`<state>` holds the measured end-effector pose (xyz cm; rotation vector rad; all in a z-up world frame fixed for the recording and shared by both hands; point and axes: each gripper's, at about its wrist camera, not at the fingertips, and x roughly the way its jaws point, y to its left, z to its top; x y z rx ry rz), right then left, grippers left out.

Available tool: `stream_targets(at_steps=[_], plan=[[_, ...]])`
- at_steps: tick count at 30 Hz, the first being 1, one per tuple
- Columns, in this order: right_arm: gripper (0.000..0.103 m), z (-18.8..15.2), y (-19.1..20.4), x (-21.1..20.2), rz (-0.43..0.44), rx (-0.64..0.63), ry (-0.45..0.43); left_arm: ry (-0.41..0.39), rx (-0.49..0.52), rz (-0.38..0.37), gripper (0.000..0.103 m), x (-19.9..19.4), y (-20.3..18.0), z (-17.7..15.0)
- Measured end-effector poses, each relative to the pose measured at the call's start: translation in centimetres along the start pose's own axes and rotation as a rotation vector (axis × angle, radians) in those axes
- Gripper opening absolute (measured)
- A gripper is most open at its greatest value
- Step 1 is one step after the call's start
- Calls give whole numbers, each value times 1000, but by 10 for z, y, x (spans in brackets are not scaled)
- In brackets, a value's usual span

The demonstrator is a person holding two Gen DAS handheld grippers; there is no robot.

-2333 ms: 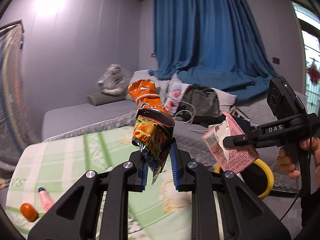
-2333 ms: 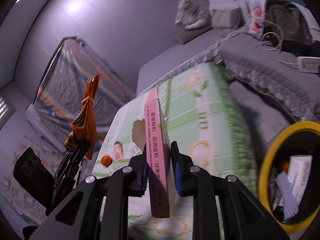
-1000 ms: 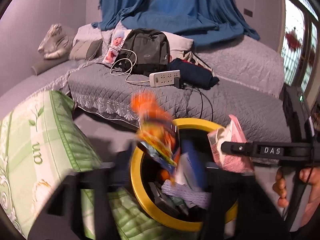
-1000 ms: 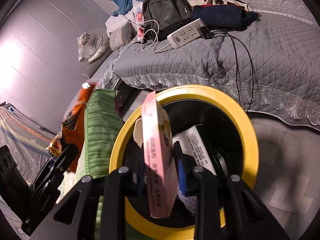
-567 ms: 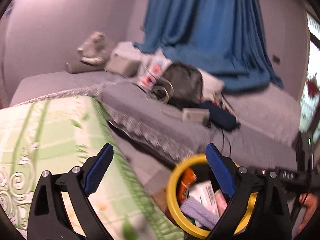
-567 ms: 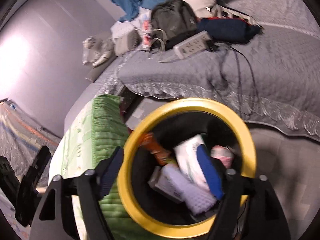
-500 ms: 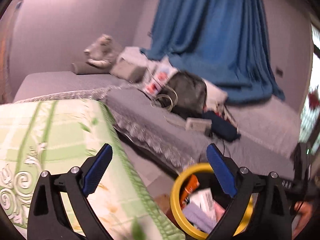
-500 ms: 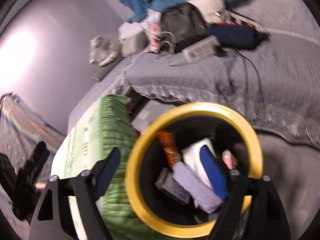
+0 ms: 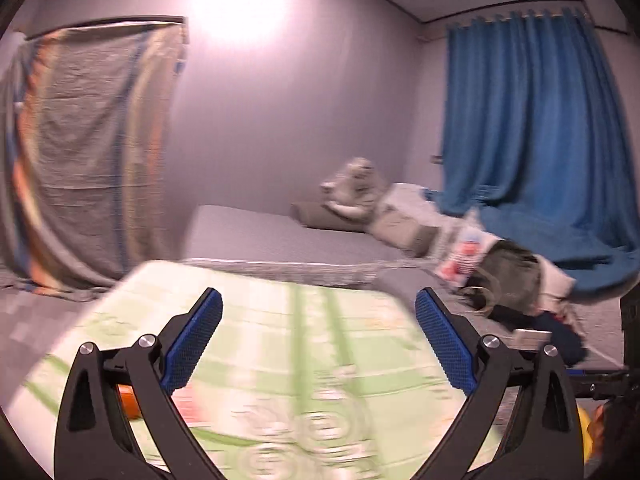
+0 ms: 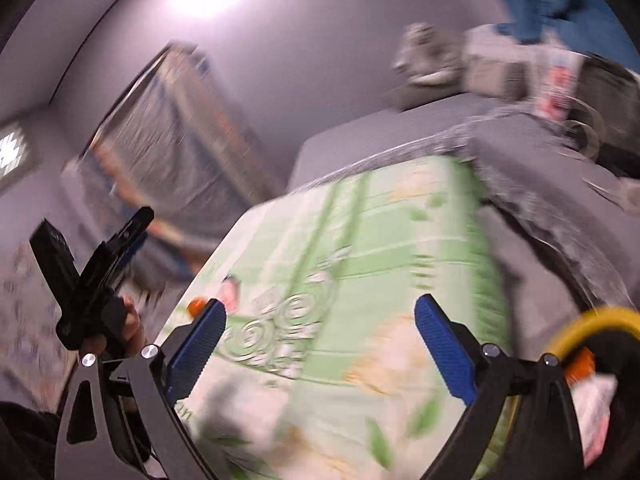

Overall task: Collect trash
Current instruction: 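Raise both open grippers away from the yellow bin toward the mattress, then grasp the pink tube with the right gripper while the left gripper grasps the orange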

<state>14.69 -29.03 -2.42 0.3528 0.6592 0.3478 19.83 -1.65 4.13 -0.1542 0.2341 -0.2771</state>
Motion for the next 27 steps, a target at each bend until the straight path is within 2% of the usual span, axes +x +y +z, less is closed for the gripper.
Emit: stream_targets(at_steps=[3, 6, 10, 12, 16, 19, 20, 21, 25, 27], plan=[[92, 21, 54, 67, 75, -91, 113, 9, -56, 101, 93, -16, 61, -1], [92, 33, 97, 124, 113, -141, 216, 25, -106, 194, 93, -26, 116, -6], [91, 38, 155, 212, 156, -195, 369, 67, -163, 288, 94, -36, 173, -23], [91, 37, 176, 260, 145, -191, 455, 87, -179, 331, 94, -40, 192, -32], [83, 36, 186, 333, 93, -144, 576, 113, -182, 345, 94, -45, 210, -47], [75, 36, 186, 371, 18, -139, 618, 124, -163, 343, 94, -45, 215, -55], [71, 35, 187, 381, -1, -146, 631, 129, -161, 344, 94, -46, 217, -58], [63, 35, 189, 388, -10, -148, 645, 134, -165, 338, 94, -46, 218, -60], [55, 29, 195, 408, -59, -178, 687, 154, -193, 326, 94, -41, 224, -68], [54, 26, 195, 413, -76, -186, 699, 171, -213, 320, 94, -37, 230, -73]])
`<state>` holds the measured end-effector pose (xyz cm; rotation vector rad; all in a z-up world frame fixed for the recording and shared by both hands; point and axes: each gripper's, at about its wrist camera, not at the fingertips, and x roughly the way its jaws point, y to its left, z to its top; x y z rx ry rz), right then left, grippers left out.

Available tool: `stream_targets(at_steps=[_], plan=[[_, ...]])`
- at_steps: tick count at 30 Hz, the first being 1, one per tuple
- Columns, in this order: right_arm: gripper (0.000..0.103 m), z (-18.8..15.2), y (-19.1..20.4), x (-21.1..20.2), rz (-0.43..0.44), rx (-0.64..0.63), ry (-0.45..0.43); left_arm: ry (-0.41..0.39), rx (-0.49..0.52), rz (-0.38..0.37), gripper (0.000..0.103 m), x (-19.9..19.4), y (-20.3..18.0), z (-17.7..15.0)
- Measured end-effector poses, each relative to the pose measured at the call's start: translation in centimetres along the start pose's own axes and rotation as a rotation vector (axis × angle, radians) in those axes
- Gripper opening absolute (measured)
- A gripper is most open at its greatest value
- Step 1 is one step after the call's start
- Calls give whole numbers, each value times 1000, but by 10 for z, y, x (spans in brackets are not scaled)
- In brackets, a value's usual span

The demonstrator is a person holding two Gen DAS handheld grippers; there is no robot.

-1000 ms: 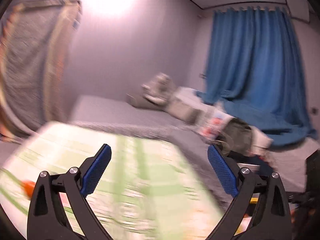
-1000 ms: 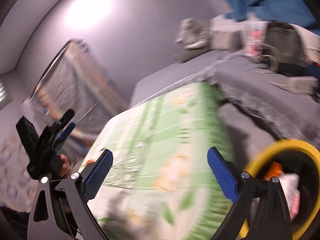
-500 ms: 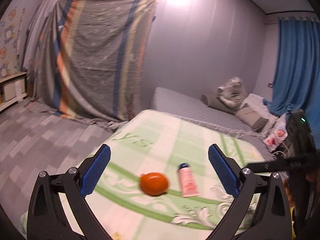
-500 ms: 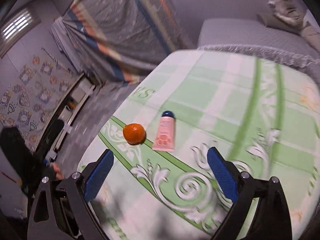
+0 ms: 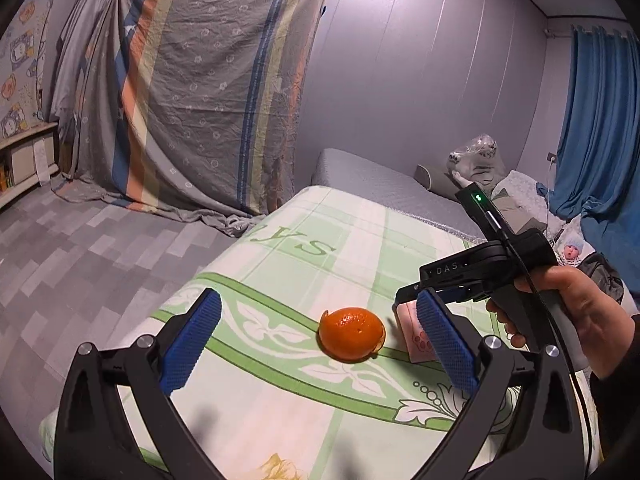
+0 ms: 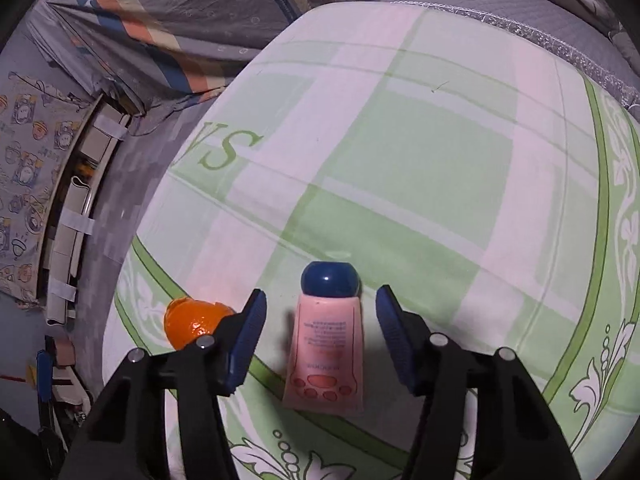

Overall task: Collect trash
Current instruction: 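Grasp the pink tube with the right gripper while the left gripper grasps the orange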

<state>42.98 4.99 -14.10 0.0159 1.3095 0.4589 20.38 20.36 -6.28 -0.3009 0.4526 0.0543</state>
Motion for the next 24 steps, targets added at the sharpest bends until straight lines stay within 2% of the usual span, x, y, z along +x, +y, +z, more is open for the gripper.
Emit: stream_targets(at_steps=[5, 8, 11, 17, 24], plan=[[49, 5, 5, 15, -39, -13, 31, 31, -7, 1, 94, 10, 2, -6], [34, 5, 2, 19, -67, -7, 32, 39, -6, 11, 94, 12, 3, -8], [34, 5, -1, 14, -51, 1, 4, 40, 14, 27, 94, 12, 2, -9], [34, -6, -20, -31, 84, 30, -62, 84, 71, 15, 94, 21, -10, -10], [34, -50, -38, -82, 225, 42, -133, 218, 152, -1, 94, 61, -34, -14]])
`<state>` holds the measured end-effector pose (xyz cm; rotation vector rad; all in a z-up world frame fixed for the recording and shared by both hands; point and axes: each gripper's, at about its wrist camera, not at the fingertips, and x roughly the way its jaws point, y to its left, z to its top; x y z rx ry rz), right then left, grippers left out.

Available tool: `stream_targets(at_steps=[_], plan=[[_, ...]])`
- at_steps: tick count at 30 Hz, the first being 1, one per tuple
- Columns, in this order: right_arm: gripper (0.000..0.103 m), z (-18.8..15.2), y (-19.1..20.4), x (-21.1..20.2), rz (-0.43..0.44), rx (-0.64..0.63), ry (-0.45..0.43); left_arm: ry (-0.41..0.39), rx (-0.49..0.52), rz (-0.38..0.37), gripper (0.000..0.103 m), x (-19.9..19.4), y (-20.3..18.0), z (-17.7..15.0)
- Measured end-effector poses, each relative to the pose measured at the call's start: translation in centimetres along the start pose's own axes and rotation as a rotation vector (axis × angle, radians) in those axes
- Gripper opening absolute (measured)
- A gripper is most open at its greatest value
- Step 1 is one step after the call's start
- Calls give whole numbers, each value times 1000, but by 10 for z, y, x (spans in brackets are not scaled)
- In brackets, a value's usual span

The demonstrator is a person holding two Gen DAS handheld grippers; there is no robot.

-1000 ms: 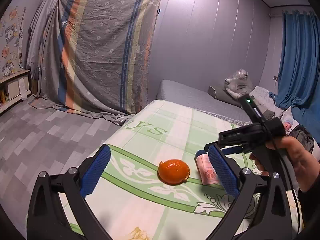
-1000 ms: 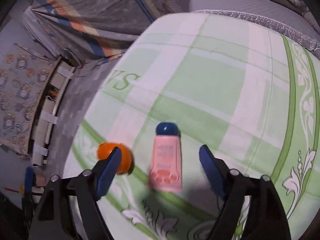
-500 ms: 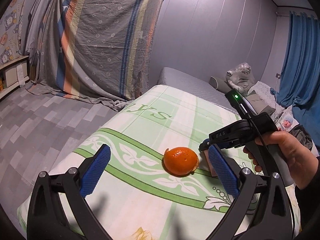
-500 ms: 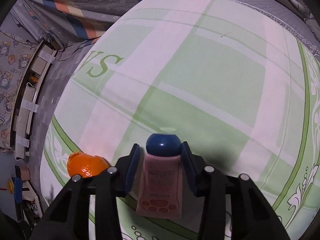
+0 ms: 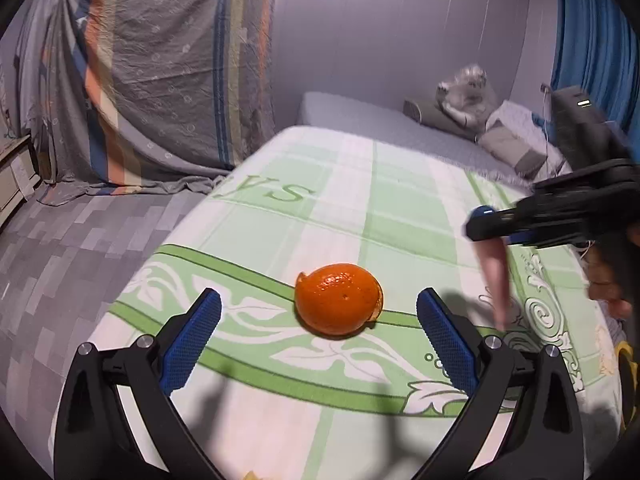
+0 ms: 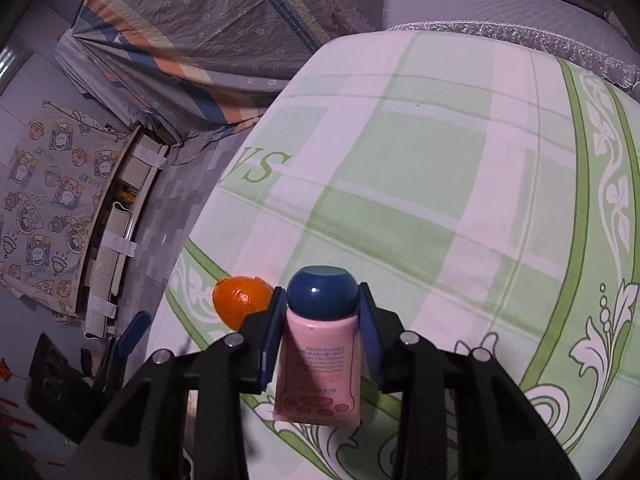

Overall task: Collect trash
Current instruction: 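Grasp the pink tube with the right gripper while the left gripper grasps the orange, then carry the orange and pink tube over the yellow bin and open both grippers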

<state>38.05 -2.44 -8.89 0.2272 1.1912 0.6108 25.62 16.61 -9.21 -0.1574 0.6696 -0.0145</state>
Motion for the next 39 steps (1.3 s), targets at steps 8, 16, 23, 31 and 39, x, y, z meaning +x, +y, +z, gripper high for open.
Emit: stream_targets(at_steps=[8, 16, 23, 31, 39], plan=[[34, -30, 8, -27, 95, -28, -39, 117, 43, 52, 94, 55, -18, 11], [34, -37, 22, -29, 148, -74, -51, 189, 17, 97, 92, 86, -13, 7], [34, -40, 26, -33, 163, -80, -60, 194, -5, 57, 62, 89, -10, 9], [34, -50, 18, -47, 159, -62, -87, 132, -37, 28, 52, 61, -6, 13], [34, -82, 2, -76, 163, -48, -131, -26, 9, -38, 52, -19, -37, 21]])
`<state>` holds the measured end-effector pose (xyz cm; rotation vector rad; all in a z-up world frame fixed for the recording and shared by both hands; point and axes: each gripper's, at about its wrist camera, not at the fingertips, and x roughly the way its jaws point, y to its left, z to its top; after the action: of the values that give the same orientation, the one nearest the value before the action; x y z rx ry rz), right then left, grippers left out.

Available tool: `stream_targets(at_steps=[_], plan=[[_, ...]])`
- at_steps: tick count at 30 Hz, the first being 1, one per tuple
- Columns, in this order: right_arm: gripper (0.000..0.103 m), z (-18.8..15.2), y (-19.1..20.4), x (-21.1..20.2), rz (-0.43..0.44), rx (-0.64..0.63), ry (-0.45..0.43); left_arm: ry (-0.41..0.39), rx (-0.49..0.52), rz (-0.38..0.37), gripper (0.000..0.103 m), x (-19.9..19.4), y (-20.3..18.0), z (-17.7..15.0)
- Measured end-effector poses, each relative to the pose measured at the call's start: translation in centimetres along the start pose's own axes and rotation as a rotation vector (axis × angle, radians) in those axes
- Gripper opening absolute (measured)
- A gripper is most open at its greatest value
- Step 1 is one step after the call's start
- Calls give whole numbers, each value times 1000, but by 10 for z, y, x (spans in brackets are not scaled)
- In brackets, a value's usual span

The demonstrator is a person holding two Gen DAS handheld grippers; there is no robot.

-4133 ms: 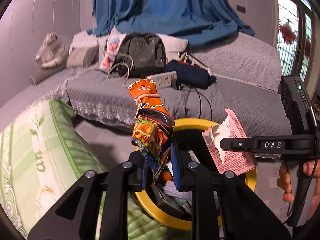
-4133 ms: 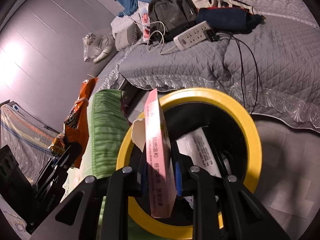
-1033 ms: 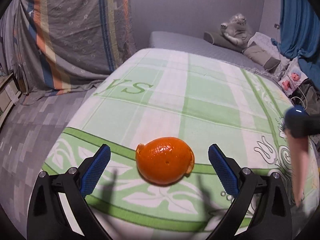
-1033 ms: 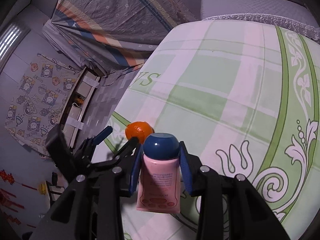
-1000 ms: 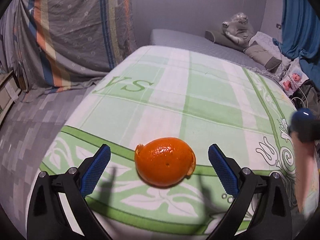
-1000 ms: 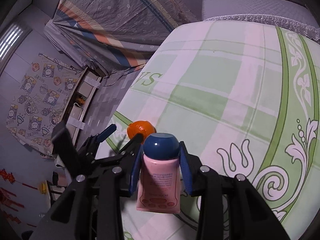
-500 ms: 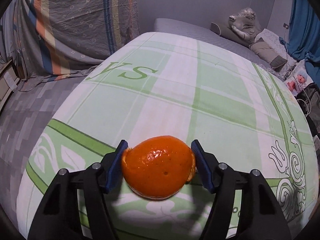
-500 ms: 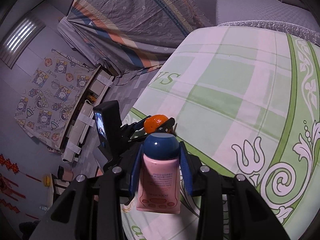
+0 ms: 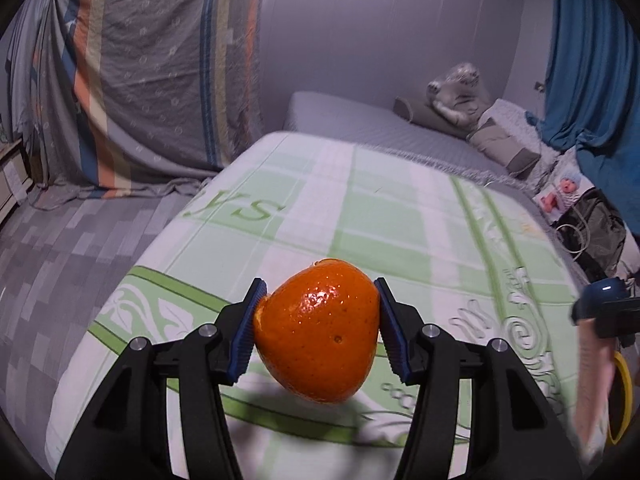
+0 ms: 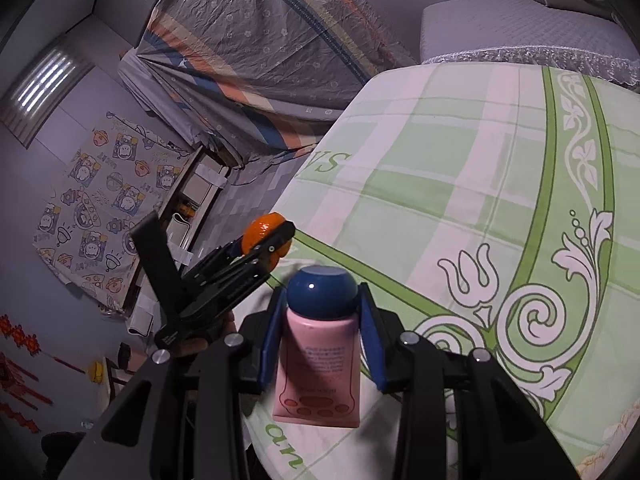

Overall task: Collect trash
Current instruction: 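Carry the orange and pink tube over the yellow bin and open both grippers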

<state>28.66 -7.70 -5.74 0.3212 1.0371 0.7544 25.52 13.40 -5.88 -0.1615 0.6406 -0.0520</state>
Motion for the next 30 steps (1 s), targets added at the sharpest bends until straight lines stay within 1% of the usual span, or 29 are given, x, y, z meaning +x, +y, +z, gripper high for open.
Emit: stream_targets(at_steps=[3, 7, 9, 11, 14, 24, 30], plan=[[34, -15, -6, -13, -1, 15, -8, -47, 38, -31, 52, -25, -23, 1], [34, -38, -16, -34, -22, 41, -34, -81, 90, -79, 52, -46, -55, -2], [34, -46, -21, -45, -30, 52, -50, -99, 124, -116, 52, -57, -78, -4], [34, -58, -27, -61, -47, 66, -80, -112, 154, -149, 52, -65, -94, -6], [34, -74, -36, -86, -66, 95, -123, -139, 218, -205, 52, -78, -130, -9], [34, -114, -74, -172, -176, 199, -283, -158, 368, -380, 52, -98, -223, -21], [34, -145, -106, -229, -254, 284, -392, -156, 456, -483, 52, -104, -281, -28]])
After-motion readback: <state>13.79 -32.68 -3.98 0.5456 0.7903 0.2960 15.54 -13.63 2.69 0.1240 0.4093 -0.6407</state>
